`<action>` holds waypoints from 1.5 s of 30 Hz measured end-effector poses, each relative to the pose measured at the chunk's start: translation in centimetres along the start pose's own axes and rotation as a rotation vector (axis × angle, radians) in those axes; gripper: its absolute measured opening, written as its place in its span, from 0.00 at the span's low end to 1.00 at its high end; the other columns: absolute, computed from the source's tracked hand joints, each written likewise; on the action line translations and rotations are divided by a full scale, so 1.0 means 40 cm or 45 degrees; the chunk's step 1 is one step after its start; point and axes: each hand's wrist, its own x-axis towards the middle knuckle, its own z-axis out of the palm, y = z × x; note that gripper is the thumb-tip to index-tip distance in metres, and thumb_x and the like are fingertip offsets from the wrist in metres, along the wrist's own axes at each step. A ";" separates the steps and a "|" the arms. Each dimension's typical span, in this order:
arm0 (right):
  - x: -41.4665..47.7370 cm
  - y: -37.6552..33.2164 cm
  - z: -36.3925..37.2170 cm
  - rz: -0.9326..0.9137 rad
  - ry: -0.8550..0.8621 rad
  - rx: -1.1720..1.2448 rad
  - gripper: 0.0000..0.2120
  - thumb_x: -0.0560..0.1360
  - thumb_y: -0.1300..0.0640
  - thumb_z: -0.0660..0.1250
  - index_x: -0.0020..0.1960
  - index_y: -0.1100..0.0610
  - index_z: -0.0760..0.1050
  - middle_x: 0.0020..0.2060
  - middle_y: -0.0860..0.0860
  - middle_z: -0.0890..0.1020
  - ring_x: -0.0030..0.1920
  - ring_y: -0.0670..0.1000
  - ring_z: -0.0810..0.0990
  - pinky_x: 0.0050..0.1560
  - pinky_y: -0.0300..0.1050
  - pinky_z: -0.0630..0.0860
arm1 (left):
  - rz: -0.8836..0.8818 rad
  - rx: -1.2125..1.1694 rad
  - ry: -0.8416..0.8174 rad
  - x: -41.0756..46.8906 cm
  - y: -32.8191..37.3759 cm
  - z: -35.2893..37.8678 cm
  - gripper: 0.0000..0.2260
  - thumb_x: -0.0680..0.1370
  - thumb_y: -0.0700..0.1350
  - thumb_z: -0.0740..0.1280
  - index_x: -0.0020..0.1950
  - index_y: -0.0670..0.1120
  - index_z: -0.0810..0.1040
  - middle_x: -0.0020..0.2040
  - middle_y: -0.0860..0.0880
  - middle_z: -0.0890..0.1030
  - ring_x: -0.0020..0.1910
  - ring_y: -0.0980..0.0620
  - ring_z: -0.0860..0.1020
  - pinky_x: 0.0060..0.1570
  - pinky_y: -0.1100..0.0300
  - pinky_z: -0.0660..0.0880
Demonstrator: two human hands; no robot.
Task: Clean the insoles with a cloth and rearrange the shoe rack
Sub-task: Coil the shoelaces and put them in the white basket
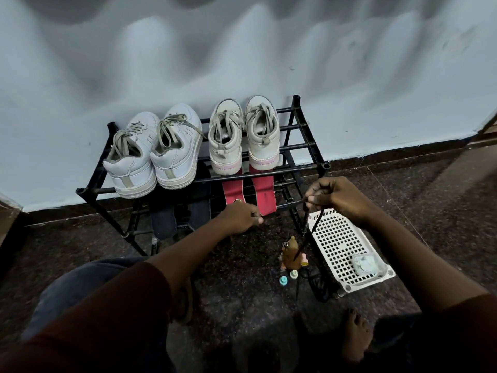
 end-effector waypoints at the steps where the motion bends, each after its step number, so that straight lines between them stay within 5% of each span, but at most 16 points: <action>1: 0.001 -0.001 0.005 -0.007 -0.004 -0.015 0.07 0.73 0.73 0.63 0.42 0.64 0.76 0.33 0.57 0.80 0.36 0.51 0.81 0.47 0.49 0.77 | 0.029 -0.023 -0.002 -0.002 0.009 0.000 0.12 0.80 0.51 0.62 0.55 0.45 0.78 0.55 0.43 0.79 0.63 0.44 0.69 0.61 0.53 0.66; 5: -0.001 -0.012 0.041 -0.049 -0.089 -0.111 0.06 0.74 0.73 0.63 0.45 0.66 0.76 0.35 0.57 0.81 0.34 0.46 0.80 0.37 0.36 0.76 | 0.232 -0.259 0.042 -0.029 0.084 -0.010 0.17 0.81 0.50 0.60 0.69 0.48 0.72 0.60 0.42 0.76 0.64 0.46 0.68 0.61 0.62 0.63; 8: 0.001 -0.015 0.060 -0.057 -0.120 -0.133 0.06 0.74 0.74 0.62 0.45 0.67 0.76 0.34 0.56 0.79 0.32 0.43 0.78 0.35 0.33 0.74 | 0.300 -0.324 0.118 -0.032 0.117 -0.010 0.13 0.80 0.47 0.62 0.61 0.42 0.77 0.46 0.48 0.74 0.51 0.53 0.69 0.42 0.69 0.63; 10: 0.001 -0.013 0.061 -0.058 -0.124 -0.130 0.06 0.74 0.73 0.63 0.44 0.66 0.77 0.34 0.57 0.79 0.32 0.43 0.78 0.36 0.34 0.75 | 0.310 -0.328 0.141 -0.028 0.118 -0.008 0.11 0.80 0.47 0.63 0.55 0.41 0.78 0.42 0.51 0.73 0.47 0.54 0.69 0.39 0.71 0.62; 14: -0.002 -0.004 0.047 -0.039 -0.112 -0.102 0.04 0.74 0.72 0.64 0.45 0.67 0.76 0.34 0.57 0.81 0.36 0.50 0.79 0.39 0.38 0.77 | 0.236 -0.335 0.154 -0.016 0.101 -0.008 0.11 0.79 0.47 0.64 0.54 0.40 0.79 0.38 0.57 0.69 0.47 0.55 0.67 0.42 0.65 0.63; 19: -0.007 -0.011 0.019 -0.027 -0.094 -0.109 0.05 0.74 0.71 0.64 0.43 0.65 0.77 0.34 0.58 0.81 0.36 0.52 0.78 0.40 0.40 0.75 | 0.110 -0.171 0.117 0.004 0.048 -0.001 0.09 0.79 0.49 0.64 0.49 0.45 0.79 0.51 0.43 0.78 0.59 0.46 0.68 0.57 0.57 0.65; 24: -0.004 -0.009 0.003 -0.022 -0.020 -0.074 0.06 0.73 0.71 0.65 0.41 0.63 0.78 0.34 0.57 0.81 0.40 0.57 0.77 0.49 0.55 0.74 | -0.003 -0.015 0.127 0.013 0.022 0.007 0.11 0.79 0.50 0.64 0.52 0.44 0.80 0.56 0.44 0.80 0.66 0.44 0.65 0.63 0.54 0.65; 29: -0.007 -0.023 0.045 -0.078 -0.096 -0.129 0.05 0.73 0.72 0.65 0.44 0.66 0.78 0.34 0.55 0.81 0.35 0.46 0.79 0.40 0.37 0.77 | 0.285 -0.274 0.150 -0.011 0.096 -0.003 0.15 0.81 0.48 0.60 0.65 0.47 0.76 0.49 0.43 0.78 0.52 0.52 0.66 0.50 0.61 0.64; 33: -0.002 -0.021 0.060 -0.088 -0.094 -0.115 0.05 0.73 0.73 0.64 0.45 0.67 0.77 0.34 0.55 0.81 0.34 0.47 0.77 0.36 0.34 0.76 | 0.365 -0.383 0.183 -0.006 0.121 0.003 0.08 0.80 0.45 0.63 0.49 0.43 0.79 0.37 0.50 0.72 0.47 0.51 0.66 0.42 0.61 0.60; 37: -0.006 -0.014 0.058 -0.071 -0.119 -0.107 0.06 0.73 0.73 0.63 0.44 0.66 0.77 0.35 0.56 0.81 0.33 0.45 0.78 0.37 0.35 0.76 | 0.340 -0.410 0.208 -0.009 0.115 0.001 0.08 0.79 0.44 0.65 0.49 0.40 0.80 0.43 0.48 0.75 0.49 0.53 0.67 0.41 0.63 0.61; 41: -0.006 -0.011 0.045 -0.043 -0.113 -0.079 0.04 0.74 0.72 0.63 0.46 0.68 0.76 0.36 0.59 0.81 0.34 0.46 0.80 0.37 0.37 0.77 | 0.248 -0.304 0.166 -0.012 0.102 -0.005 0.10 0.79 0.46 0.64 0.53 0.41 0.80 0.43 0.51 0.72 0.53 0.52 0.65 0.48 0.61 0.62; 45: -0.010 -0.012 0.027 -0.033 -0.077 -0.077 0.04 0.74 0.71 0.64 0.46 0.68 0.77 0.36 0.61 0.81 0.36 0.51 0.79 0.40 0.38 0.76 | 0.108 -0.211 0.129 0.003 0.051 -0.006 0.10 0.79 0.48 0.64 0.51 0.43 0.81 0.50 0.42 0.79 0.61 0.43 0.70 0.59 0.54 0.67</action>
